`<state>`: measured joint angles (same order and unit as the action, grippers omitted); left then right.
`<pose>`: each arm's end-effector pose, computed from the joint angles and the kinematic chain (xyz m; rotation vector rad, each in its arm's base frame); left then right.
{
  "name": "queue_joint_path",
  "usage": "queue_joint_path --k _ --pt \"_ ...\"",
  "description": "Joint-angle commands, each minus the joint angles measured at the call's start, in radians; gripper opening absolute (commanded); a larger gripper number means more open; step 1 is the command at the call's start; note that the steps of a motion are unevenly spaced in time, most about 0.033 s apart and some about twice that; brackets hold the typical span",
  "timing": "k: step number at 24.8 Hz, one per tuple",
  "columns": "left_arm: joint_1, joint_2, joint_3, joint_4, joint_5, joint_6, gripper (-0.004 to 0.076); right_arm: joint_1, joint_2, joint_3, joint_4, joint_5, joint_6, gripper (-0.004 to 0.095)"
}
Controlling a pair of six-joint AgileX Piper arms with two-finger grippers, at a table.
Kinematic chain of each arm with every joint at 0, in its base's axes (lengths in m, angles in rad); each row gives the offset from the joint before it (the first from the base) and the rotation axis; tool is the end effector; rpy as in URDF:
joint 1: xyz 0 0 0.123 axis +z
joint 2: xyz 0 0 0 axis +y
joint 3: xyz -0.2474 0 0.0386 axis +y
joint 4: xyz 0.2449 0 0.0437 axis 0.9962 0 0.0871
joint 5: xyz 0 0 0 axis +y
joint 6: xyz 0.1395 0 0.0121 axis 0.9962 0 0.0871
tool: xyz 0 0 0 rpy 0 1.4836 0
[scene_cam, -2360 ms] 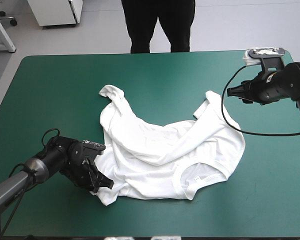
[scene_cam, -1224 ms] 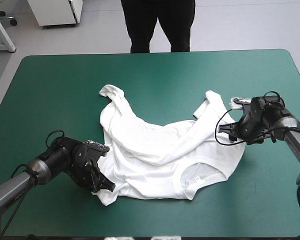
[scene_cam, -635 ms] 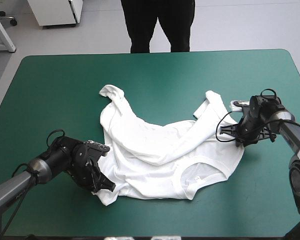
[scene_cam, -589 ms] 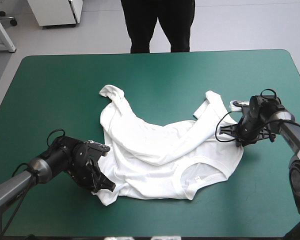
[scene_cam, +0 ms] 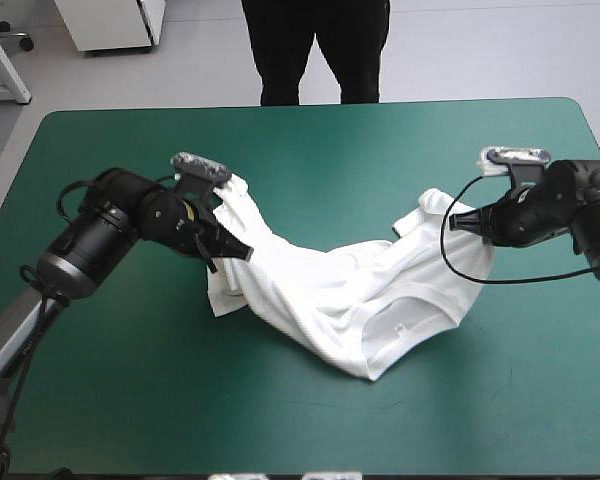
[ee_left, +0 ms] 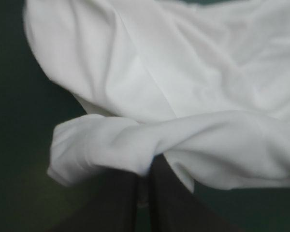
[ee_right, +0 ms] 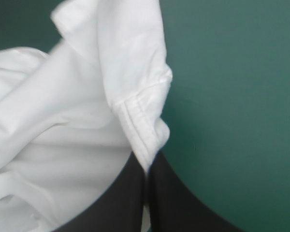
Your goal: Fold the cloth
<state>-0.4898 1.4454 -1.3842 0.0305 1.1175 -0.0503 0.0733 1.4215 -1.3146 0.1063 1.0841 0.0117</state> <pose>0.2833 -0.1467 0.2777 0.5904 2.6024 -0.1345 0.3107 0.0360 0.2663 -0.0457 2.6745 0.1685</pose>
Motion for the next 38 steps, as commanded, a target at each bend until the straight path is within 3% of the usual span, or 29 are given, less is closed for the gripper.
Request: queue_joint_path --k 1,4,10,14,17,27,33,38 --pt "-0.006 -0.048 -0.237 0.051 0.050 -0.008 -0.0009 -0.002 -0.093 -0.157 0.008 0.048 -0.012 -0.0017" --pt "-0.006 -0.048 -0.512 0.064 0.081 0.002 -0.0009 -0.002 -0.118 -0.392 0.065 0.089 -0.012 -0.0017" --pt "-0.006 -0.048 -0.809 0.069 0.077 0.050 -0.0009 -0.002 -0.116 -0.672 0.146 0.099 -0.044 -0.0017" --pt "-0.006 -0.048 -1.019 0.096 0.003 0.094 -0.0009 -0.002 -0.116 -0.922 0.199 0.083 -0.061 -0.0017" --pt "-0.006 -0.048 -1.138 0.089 -0.111 0.100 -0.0009 -0.002 -0.115 -1.080 0.246 0.019 -0.120 -0.0017" --pt "-0.006 -0.052 -1.300 -0.204 -0.323 0.235 -0.0009 -0.002 -0.115 -1.345 0.263 -0.176 -0.186 -0.0016" --pt "-0.006 -0.075 -1.308 -0.225 -0.314 0.235 -0.0009 -0.002 -0.115 -1.381 0.257 -0.181 -0.189 -0.0016" --pt "-0.006 -0.075 -1.282 -0.151 -0.170 0.219 -0.0009 -0.002 -0.092 -1.348 0.191 -0.126 -0.148 -0.0016"
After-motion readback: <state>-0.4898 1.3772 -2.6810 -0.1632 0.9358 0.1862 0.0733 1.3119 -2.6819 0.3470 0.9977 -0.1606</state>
